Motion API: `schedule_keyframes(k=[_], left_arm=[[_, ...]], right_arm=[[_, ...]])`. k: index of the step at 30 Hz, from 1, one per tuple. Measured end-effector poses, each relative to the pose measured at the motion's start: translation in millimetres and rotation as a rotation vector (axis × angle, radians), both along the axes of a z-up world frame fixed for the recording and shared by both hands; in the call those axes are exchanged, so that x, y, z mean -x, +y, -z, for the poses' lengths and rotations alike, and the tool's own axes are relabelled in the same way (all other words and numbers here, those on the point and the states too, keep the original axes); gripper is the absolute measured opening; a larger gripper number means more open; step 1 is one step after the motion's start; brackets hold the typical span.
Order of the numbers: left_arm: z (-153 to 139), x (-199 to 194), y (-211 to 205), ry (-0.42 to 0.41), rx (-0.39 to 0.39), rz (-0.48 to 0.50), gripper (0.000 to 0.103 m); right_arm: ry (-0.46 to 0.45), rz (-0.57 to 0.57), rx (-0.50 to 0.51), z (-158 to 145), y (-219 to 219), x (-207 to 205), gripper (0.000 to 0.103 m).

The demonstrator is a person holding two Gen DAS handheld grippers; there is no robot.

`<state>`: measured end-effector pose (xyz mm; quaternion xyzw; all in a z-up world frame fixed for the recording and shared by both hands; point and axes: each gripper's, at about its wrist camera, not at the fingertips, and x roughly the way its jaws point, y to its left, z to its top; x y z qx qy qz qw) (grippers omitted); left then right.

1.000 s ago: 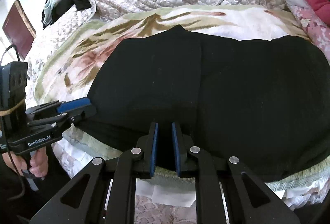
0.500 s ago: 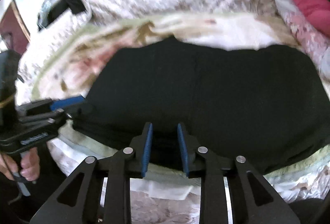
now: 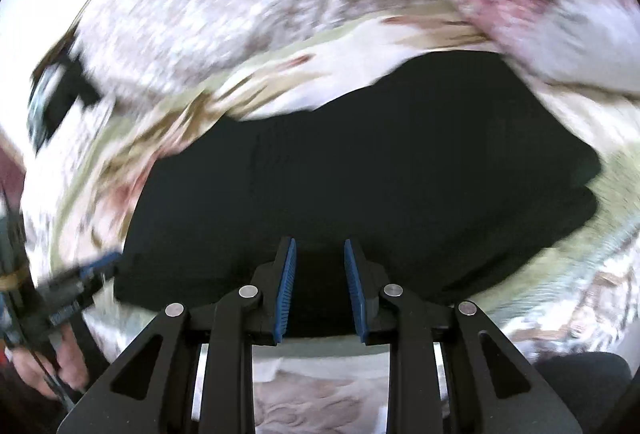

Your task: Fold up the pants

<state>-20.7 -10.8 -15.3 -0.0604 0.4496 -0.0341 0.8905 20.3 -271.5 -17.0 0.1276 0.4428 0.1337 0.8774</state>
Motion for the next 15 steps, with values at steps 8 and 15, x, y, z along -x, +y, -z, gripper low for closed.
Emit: schedule_keyframes(k=[8,15], left_arm=[[11.9,1.4,0.1,0.022,-0.005,0.013,0.038],[11.8,1.5,1.5,0.025,0.005,0.012,0.038]], right_arm=[[-0.001,0.27,-0.119,-13.8,-71.5,5.0,0.064],[0.072,0.408,-0.166,-7.7,-95.5,6.3,0.064]])
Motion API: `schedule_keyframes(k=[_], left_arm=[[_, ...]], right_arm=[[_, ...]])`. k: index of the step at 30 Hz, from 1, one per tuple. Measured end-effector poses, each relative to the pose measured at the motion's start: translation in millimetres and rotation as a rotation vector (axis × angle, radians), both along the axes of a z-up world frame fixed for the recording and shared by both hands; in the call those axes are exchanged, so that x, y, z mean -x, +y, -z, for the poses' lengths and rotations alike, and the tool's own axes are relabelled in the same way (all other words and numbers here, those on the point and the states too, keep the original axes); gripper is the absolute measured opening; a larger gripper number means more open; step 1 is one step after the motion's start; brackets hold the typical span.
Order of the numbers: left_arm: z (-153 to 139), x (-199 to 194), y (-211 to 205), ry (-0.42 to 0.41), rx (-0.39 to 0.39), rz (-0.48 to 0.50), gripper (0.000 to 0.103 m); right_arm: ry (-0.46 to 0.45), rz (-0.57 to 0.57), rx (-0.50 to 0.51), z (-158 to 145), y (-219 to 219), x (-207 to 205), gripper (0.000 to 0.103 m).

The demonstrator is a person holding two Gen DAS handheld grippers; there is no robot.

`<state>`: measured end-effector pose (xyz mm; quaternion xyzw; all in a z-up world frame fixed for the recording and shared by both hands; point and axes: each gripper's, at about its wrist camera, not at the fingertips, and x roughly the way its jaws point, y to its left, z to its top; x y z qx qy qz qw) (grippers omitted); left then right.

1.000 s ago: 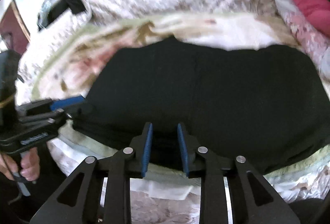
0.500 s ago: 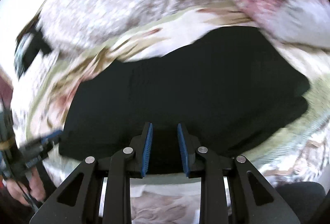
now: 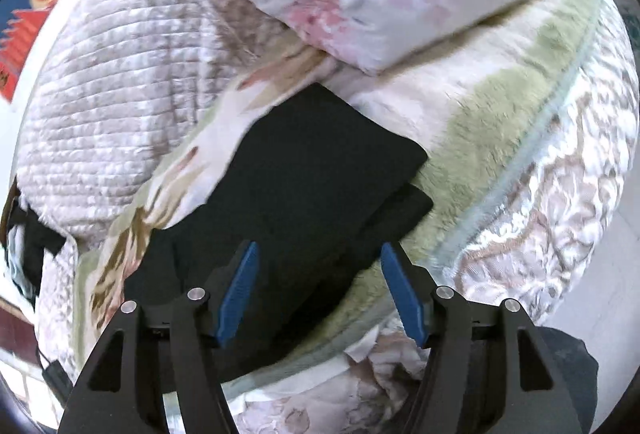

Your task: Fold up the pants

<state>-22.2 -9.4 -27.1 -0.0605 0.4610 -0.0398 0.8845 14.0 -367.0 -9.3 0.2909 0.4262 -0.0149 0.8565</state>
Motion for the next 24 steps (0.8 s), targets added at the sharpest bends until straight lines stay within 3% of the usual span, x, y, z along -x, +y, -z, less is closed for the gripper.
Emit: schedule_keyframes(k=[4,10,13,16,19,20,21,24], left_arm=[[0.0,-0.1,0.0,0.001,0.0,0.0,0.038],[0.4,-0.1,0.7,0.0,-0.003,0.004,0.039],[0.1,-0.6,0.8,0.002,0.0,0.004,0.039],[-0.1,-0.8,1.3,0.001,-0.004,0.004,0.04],[-1.1,-1.5,1.4,0.003,-0.007,0.008,0.041],[-2.1,-1.6,2.1,0.006,-0.007,0.009,0.041],[-2.6,-2.2,1.6,0.008,-0.006,0.009,0.041],[-3.6,-2.5,1.1,0.009,-0.003,0.006,0.041]], right_arm=[[0.068,0.039,-0.058,17.4,-10.7,-8.8,0.064],[0.015,0.089,-0.127,17.7,-24.4,-18.5,0.065],[-0.08,0.094,-0.131,7.4,-22.4,-11.9,0.065],[-0.012,0.09,-0.133,23.1,-23.1,-26.2,0.065],[-0.018,0.089,-0.101,21.3,-21.7,-39.4,0.051],[-0.032,0.072,-0.082,16.6,-19.6,-43.7,0.033],[-0.031,0.07,-0.072,14.2,-19.2,-45.8,0.023],[-0.067,0.033,-0.064,-0.8,-14.4,-48.2,0.02]])
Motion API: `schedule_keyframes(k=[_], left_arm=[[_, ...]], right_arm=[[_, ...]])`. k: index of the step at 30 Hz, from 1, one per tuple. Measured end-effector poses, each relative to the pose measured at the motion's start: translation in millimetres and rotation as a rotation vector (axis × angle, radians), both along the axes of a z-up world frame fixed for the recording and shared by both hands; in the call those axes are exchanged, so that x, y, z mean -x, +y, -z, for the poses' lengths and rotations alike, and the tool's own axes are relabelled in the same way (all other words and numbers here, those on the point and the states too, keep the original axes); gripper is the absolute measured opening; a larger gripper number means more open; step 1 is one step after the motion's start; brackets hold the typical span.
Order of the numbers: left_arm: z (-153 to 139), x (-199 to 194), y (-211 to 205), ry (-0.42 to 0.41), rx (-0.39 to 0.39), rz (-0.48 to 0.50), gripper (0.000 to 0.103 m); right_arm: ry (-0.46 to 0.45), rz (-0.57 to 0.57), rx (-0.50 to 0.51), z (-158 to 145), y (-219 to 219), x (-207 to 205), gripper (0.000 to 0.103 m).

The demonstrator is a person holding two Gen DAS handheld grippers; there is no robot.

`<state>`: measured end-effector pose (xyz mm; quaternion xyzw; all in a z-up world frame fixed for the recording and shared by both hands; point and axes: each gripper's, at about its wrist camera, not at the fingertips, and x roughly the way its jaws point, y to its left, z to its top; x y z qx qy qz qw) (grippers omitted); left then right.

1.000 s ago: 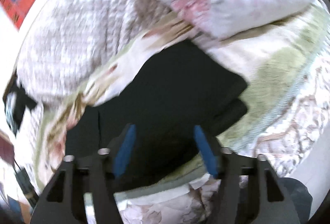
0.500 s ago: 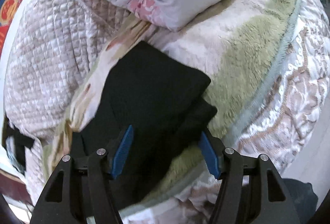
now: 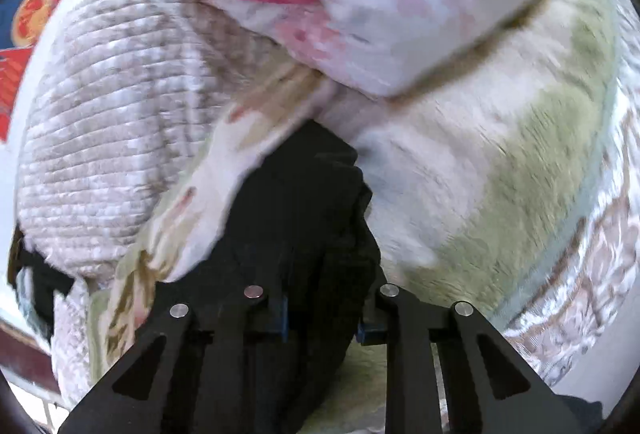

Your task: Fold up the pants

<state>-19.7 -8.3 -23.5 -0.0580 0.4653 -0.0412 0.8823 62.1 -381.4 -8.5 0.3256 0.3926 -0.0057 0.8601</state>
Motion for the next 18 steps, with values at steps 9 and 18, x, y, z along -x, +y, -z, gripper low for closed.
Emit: schedule_keyframes(k=[9,18], left_arm=[[-12.9,1.7,22.1,-0.032,0.03,-0.084,0.041],[-15.6,14.9,57.3,-0.041,0.049,-0.175,0.041]], right_arm=[[-0.163,-0.274,0.068,-66.3,79.6,-3.4,0.02],[-0.205,-0.633,0.133,-66.6,210.0,-0.9,0.019]])
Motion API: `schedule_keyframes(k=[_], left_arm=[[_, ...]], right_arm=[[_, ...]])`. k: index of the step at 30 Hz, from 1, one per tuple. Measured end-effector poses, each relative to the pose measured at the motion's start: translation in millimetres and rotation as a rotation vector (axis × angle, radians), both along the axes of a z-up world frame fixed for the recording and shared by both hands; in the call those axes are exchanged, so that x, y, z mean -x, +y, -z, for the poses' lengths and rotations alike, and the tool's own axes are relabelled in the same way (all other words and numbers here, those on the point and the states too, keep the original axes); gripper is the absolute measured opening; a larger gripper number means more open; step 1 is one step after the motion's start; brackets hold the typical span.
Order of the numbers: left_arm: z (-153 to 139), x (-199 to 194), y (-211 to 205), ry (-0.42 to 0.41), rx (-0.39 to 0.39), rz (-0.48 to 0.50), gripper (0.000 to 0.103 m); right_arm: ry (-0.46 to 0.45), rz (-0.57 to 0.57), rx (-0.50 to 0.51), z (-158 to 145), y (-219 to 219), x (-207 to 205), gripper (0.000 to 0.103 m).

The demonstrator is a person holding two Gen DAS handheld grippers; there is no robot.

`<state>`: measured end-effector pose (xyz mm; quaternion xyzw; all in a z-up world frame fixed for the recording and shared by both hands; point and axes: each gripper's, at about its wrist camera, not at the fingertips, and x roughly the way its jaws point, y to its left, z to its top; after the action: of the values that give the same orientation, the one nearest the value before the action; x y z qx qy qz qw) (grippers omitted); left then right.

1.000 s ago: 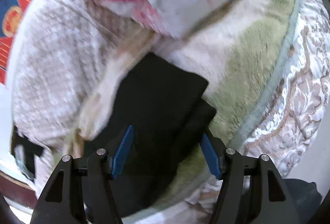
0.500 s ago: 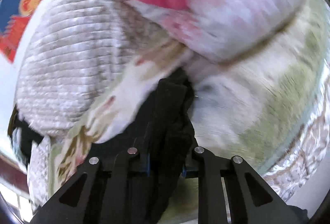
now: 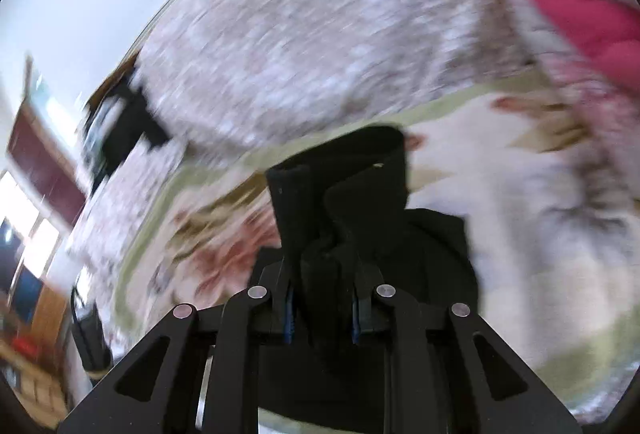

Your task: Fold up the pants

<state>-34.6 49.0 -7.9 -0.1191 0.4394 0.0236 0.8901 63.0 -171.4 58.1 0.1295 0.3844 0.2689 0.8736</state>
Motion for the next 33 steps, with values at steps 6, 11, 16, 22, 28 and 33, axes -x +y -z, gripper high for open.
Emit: schedule_keyframes(k=[6,11,16,22,28,33], left_arm=[[2.6,12.8,22.4,0.008,0.016,-0.059,0.041],[4.3,19.3,31.5,0.009,0.023,-0.082,0.041],[3.2,19.4,39.8,-0.002,0.029,-0.093,0.041],[1.0,21.7,41.4,-0.005,0.026,-0.097,0.041],[-3.2,20.5,44.7,-0.012,0.027,-0.103,0.041],[-10.9,12.2,39.8,-0.028,0.011,-0.08,0.041]], right_arm=[[0.063,-0.238,0.149,61.0,81.2,16.6,0.02],[0.024,-0.263,0.209,63.8,90.6,32.0,0.02],[-0.009,-0.327,0.253,69.1,102.0,46.2,0.02],[-0.04,-0.363,0.266,79.5,106.8,54.7,0.039],[-0.066,-0.423,0.168,56.8,97.8,76.0,0.048],[-0.102,-0.298,0.14,54.2,66.5,72.4,0.045]])
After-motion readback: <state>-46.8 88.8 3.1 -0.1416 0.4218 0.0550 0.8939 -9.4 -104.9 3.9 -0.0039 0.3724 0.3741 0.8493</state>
